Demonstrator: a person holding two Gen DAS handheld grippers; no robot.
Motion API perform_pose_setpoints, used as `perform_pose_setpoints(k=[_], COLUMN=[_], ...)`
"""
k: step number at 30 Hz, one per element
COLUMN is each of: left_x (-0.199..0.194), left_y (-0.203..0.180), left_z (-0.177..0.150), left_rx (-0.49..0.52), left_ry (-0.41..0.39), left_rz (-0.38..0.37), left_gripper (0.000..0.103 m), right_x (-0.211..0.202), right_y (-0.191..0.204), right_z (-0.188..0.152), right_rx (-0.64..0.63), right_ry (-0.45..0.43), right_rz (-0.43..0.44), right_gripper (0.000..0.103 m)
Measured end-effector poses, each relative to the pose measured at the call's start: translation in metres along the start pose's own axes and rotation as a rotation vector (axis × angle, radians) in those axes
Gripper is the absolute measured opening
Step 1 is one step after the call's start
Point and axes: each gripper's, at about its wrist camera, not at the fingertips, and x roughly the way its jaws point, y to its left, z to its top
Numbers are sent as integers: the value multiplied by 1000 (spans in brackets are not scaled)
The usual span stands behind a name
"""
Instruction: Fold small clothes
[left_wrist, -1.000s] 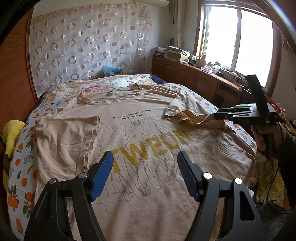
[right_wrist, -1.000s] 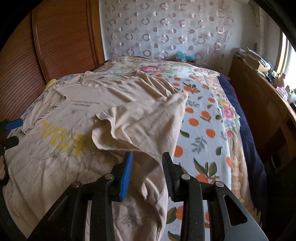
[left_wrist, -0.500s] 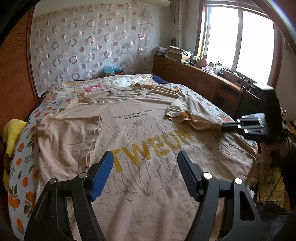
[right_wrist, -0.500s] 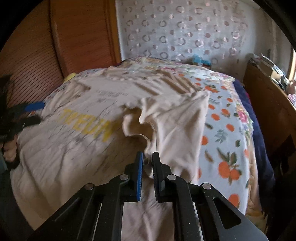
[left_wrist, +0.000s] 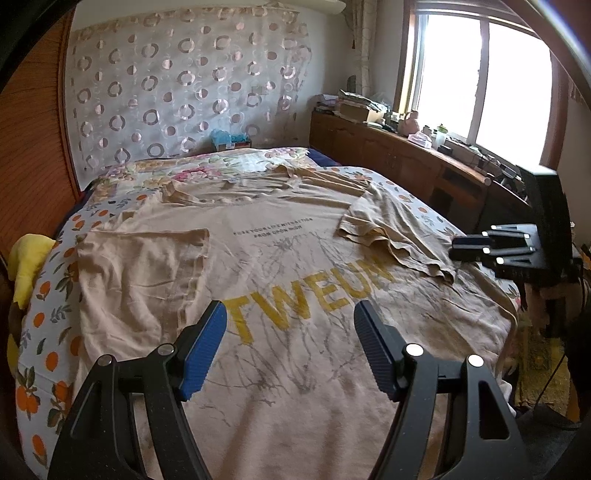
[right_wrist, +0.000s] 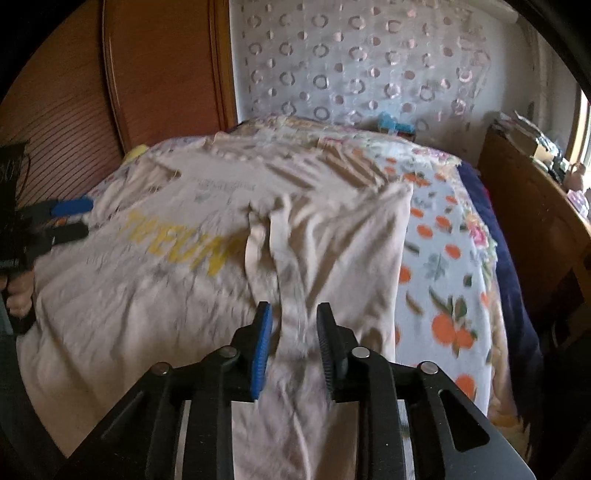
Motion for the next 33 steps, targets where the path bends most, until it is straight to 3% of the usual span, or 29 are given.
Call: perform_pose_setpoints(k=[6,11,17,19,22,25,33], left_x=[-1,-2,-2,-1,2,5,14], left_y=[23,52,75,80,83,87,102], left_z=[8,14,18,16,15,15,21], left_rx=[-5,-26,-49,-53,-57,-59,-72], left_ry=[0,0,1,5,13,17,33], left_rz=[48,102,138,145,150,159,170], left_gripper=[72,72,72,72,72,72,72], right_x=[33,76,119,126,129,128,113], right_y=[14,29,41,41,45,47,47], right_z=[40,68,87,91,96,107,117], right_rx=[-31,-72,-101,-111,-110,-67,-65], right_ry=[-8,44,116,119,112,70,1], right_rz=[59,101,51,29,51,114,158], right_gripper=[27,27,27,26,3,2,1])
